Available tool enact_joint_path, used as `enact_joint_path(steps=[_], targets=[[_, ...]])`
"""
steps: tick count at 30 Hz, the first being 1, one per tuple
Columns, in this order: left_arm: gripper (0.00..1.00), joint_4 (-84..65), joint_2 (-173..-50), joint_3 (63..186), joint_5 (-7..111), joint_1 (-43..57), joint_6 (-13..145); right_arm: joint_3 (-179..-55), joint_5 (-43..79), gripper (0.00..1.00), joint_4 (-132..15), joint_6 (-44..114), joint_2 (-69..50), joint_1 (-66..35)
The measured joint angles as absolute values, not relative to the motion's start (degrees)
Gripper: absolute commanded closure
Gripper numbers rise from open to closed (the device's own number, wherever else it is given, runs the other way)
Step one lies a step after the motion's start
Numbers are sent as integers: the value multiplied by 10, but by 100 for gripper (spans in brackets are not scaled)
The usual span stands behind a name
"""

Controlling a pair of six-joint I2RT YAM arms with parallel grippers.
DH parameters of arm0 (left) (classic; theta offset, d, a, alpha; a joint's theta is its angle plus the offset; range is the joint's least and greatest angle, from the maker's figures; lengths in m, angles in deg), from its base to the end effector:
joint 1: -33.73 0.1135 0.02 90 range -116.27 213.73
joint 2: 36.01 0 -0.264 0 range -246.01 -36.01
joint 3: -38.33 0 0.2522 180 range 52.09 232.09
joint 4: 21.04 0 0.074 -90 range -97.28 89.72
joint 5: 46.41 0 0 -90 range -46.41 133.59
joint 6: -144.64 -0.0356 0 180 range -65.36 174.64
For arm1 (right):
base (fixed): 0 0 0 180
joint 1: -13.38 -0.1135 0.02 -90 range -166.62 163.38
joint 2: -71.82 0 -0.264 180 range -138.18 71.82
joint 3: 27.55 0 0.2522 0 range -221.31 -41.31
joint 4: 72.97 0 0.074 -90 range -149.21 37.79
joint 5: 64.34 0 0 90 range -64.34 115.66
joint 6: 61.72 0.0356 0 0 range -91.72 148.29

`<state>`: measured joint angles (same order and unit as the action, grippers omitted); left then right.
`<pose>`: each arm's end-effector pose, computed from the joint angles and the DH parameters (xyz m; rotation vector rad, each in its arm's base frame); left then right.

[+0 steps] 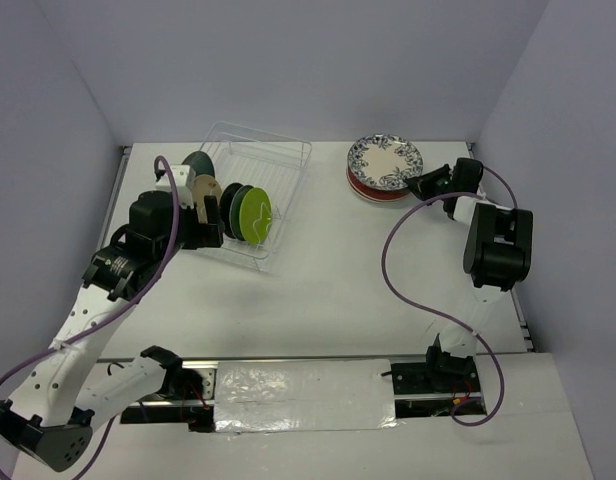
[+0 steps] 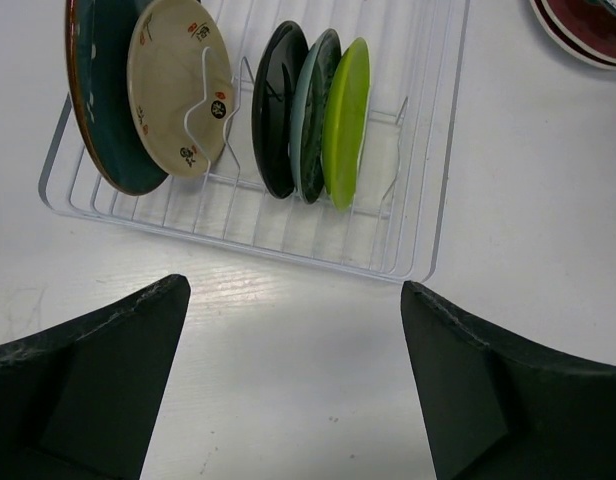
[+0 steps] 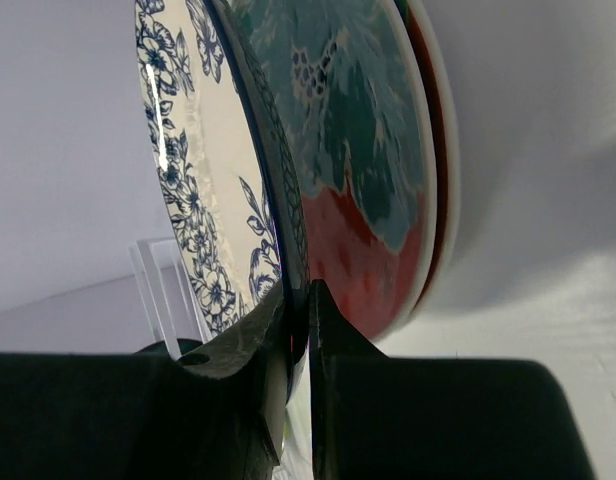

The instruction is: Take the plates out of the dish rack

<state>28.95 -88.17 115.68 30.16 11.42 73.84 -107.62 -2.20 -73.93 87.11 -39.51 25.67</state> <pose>0.1742 -0.0625 0.3838 -0.0959 1.9962 -0.2322 0.4165 -0.0737 0.1753 1.0101 1.9438 0.9859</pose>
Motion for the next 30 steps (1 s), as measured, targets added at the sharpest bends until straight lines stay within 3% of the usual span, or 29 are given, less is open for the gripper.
enact_joint_path(steps=[10,13,14,17,21,24,30], targets=[[1,282,-875,1146,302,114,727,-1098,-25,89,-729,865,-440,256],[1,281,-875,1145,302,115,727,-1100,-27,76,-726,860,-448,256],[1,280,-875,1145,302,115,727,-1101,-29,65,-724,859,-449,256],[0,279,-875,1145,302,115,727,-1110,-41,47,-726,856,-449,255],[0,278,-875,1145,303,115,727,-1128,-45,34,-719,843,-449,252],[1,279,-874,1145,304,115,727,-1146,-38,17,-686,826,-449,247],[1,279,-866,1144,304,115,727,-1220,8,13,-564,785,-449,225]])
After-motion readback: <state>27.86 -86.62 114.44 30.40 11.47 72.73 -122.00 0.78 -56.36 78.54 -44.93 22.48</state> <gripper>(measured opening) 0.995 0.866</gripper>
